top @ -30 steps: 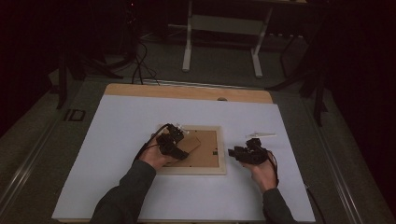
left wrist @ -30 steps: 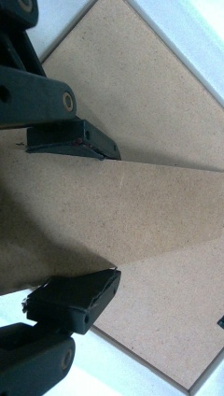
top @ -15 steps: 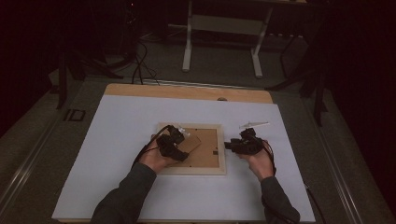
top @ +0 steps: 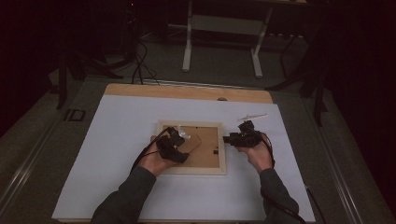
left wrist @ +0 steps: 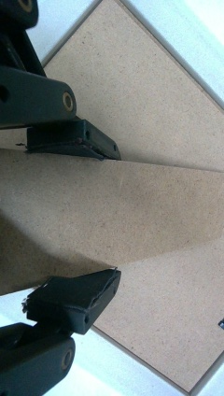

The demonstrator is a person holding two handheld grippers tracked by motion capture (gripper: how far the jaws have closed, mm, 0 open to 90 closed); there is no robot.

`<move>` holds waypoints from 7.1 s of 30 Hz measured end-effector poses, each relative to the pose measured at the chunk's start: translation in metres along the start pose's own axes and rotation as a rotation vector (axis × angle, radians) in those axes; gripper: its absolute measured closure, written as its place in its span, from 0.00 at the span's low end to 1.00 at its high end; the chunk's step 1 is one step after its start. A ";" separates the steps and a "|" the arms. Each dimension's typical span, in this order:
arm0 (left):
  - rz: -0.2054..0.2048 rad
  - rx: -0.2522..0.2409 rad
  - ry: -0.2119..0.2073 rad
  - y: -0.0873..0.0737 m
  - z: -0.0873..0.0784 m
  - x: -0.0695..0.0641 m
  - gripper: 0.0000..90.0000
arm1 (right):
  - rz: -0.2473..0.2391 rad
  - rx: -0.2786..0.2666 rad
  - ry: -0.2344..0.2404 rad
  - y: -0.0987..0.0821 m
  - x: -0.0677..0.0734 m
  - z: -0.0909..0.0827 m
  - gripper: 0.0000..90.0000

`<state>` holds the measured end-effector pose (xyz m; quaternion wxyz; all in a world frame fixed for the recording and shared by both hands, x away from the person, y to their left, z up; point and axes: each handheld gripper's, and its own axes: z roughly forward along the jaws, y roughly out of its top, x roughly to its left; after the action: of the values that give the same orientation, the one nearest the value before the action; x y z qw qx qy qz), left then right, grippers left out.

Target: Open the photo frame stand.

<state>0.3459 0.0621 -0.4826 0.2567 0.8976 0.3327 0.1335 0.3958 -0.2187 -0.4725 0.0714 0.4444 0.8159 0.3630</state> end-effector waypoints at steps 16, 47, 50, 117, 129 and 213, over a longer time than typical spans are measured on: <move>0.047 -0.062 0.075 -0.005 -0.006 -0.009 0.44 | -0.003 0.015 0.017 0.019 -0.004 0.003 0.60; 0.155 -0.191 0.195 -0.017 -0.013 -0.020 0.44 | 0.016 0.043 0.110 0.041 -0.012 0.014 0.55; 0.167 -0.207 0.202 -0.018 -0.014 -0.021 0.44 | 0.041 0.043 0.144 0.040 -0.015 0.015 0.54; -0.011 -0.126 -0.128 -0.013 -0.018 0.018 0.55 | 0.010 -0.046 0.090 0.043 -0.004 -0.010 0.64; -0.017 -0.132 -0.100 -0.011 -0.016 0.018 0.56 | -0.013 -0.089 0.058 0.044 0.001 -0.016 0.65; 0.050 -0.184 0.044 0.007 -0.023 0.009 0.73 | -0.218 -0.225 -0.081 0.038 0.042 -0.043 0.69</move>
<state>0.3467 0.0718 -0.4585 0.3274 0.8750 0.3022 0.1893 0.3776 -0.1960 -0.4079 0.1926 0.3567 0.8100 0.4237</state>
